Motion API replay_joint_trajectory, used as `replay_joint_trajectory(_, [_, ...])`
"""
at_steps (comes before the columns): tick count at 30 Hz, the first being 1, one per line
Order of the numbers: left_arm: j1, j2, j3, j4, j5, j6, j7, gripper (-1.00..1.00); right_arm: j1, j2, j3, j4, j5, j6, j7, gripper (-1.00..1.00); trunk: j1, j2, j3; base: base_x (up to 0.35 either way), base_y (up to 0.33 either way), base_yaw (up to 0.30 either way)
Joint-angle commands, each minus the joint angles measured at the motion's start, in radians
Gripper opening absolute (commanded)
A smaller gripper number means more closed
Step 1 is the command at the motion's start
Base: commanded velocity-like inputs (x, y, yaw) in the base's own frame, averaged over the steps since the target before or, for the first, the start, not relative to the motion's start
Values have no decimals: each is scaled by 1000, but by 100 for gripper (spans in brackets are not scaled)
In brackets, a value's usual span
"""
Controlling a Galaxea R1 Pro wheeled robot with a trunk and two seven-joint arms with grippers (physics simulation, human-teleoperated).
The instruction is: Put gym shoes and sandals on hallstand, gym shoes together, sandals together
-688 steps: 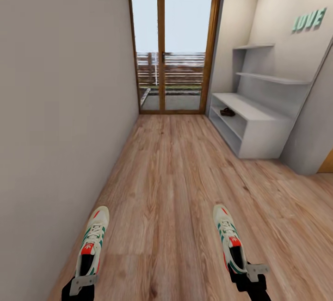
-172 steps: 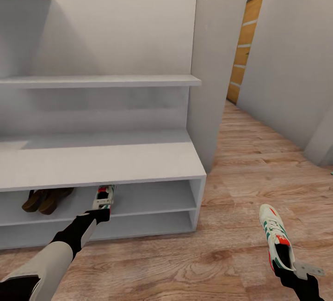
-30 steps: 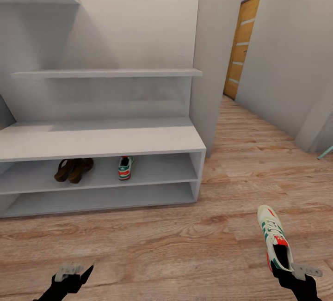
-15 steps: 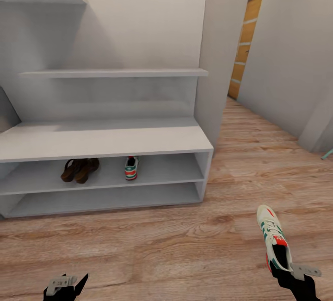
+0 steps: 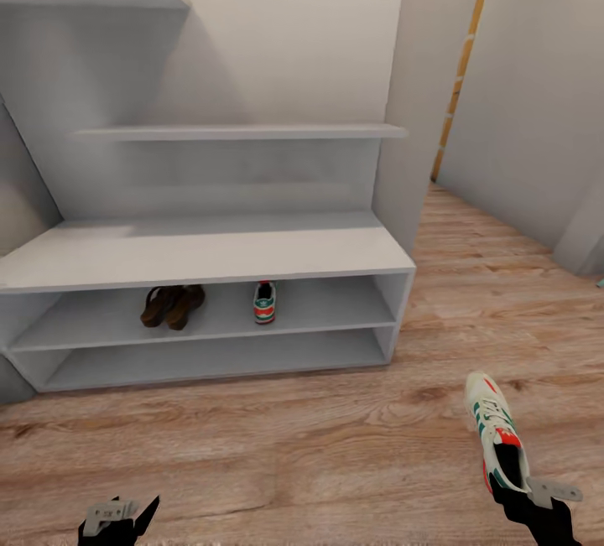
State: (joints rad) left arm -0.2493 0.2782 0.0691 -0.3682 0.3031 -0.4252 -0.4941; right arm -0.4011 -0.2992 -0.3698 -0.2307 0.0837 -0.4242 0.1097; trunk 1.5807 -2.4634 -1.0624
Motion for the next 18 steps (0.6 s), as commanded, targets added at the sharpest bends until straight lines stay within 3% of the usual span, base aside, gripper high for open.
replay_joint_trajectory(1, [-1, 0, 3, 2, 8, 2, -10, 100, -1, 0, -9, 1, 8, -4, 5, -100, -1, 0, -1, -192, 262, 0])
replay_joint_trajectory(10, [-1, 0, 3, 2, 8, 3, -9, 100, -1, 0, -9, 1, 8, -4, 5, -100, -1, 0, -1, -217, 250, 0])
replay_joint_trajectory(18, [-1, -1, 2, 2, 8, 3, -9, 100, -1, 0, -9, 1, 7, -4, 5, -100, -1, 0, -1, -118, 233, 0])
